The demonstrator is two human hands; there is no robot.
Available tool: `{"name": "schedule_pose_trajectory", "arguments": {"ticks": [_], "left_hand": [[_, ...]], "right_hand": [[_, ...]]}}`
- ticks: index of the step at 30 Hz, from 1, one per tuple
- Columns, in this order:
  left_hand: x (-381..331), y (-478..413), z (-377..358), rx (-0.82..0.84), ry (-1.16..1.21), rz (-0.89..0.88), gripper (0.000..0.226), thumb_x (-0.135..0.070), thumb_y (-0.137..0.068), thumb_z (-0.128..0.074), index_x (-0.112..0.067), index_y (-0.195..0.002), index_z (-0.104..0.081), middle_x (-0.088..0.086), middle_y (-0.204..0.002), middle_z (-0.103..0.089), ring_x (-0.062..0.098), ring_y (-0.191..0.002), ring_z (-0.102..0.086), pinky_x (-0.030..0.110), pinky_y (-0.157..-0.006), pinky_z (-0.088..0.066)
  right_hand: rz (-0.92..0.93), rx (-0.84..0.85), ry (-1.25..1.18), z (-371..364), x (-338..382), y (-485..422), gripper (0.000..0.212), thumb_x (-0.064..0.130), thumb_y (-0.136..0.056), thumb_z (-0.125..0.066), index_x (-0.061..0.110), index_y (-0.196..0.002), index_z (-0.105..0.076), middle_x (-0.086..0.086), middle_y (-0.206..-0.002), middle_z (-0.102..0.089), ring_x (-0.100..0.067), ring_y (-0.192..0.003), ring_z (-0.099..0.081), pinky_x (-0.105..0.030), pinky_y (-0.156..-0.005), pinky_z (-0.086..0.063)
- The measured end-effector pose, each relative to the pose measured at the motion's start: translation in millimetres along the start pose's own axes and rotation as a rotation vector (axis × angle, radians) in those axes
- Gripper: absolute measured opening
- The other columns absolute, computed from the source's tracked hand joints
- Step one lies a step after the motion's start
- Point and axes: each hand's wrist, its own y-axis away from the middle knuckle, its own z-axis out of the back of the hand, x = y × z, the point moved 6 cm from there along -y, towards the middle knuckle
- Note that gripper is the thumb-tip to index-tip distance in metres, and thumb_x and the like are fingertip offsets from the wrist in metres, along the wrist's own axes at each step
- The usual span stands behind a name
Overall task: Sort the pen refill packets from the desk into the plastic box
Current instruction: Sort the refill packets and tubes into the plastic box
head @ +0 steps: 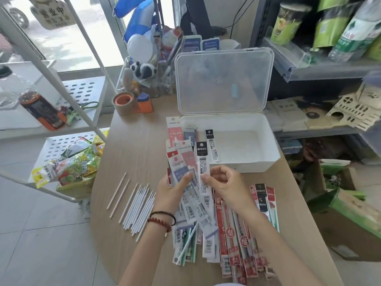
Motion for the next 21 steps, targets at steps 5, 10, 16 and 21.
{"name": "schedule_pose_trajectory", "arguments": {"ticks": [5, 10, 16, 21], "left_hand": [[-16.4, -29.9, -9.6, -0.042, -0.022, -0.040, 0.006, -0.028, -0.086, -0.065, -0.024, -0.090, -0.066, 0.002, -0.087, -0.072, 0.019, -0.078, -0.071, 0.032, -0.068, -0.058], [-32.5, -55.5, -14.7, -0.059, -0.076, -0.088, 0.004, -0.025, -0.085, -0.066, -0.027, -0.082, -0.065, -0.003, -0.076, -0.068, 0.011, -0.065, -0.065, 0.016, -0.053, -0.053], [-51.8, -73.2, -21.4, -0.082, -0.156, -0.191, 0.017, -0.025, -0.086, -0.065, -0.011, -0.094, -0.067, -0.011, -0.056, -0.052, -0.007, -0.037, -0.049, 0.004, -0.038, -0.033], [-54.0, -81.5, -21.6, -0.104, -0.141, -0.208, 0.024, -0.024, -0.085, -0.066, -0.005, -0.101, -0.067, -0.008, -0.058, -0.054, -0.007, -0.034, -0.047, 0.004, -0.036, -0.030]], "right_hand": [[0.063, -0.099, 0.060, 24.0, 12.8, -25.8, 0.026, 0.036, -0.086, -0.071, 0.021, -0.106, -0.064, 0.006, -0.094, -0.072, -0.004, -0.080, -0.070, -0.022, -0.068, -0.059], [0.099, -0.171, 0.006, 46.6, 22.6, -61.3, 0.025, 0.032, -0.086, -0.071, 0.020, -0.106, -0.062, 0.002, -0.097, -0.072, -0.011, -0.083, -0.071, -0.023, -0.063, -0.059], [0.000, -0.194, 0.104, 53.6, 13.5, -110.0, 0.028, 0.025, -0.085, -0.073, 0.015, -0.108, -0.061, -0.002, -0.097, -0.072, -0.008, -0.076, -0.067, -0.012, -0.055, -0.051], [-0.063, -0.194, 0.168, 47.6, 3.9, -130.9, 0.024, 0.019, -0.085, -0.074, 0.010, -0.104, -0.064, -0.003, -0.095, -0.070, -0.009, -0.075, -0.064, -0.016, -0.062, -0.051]]}}
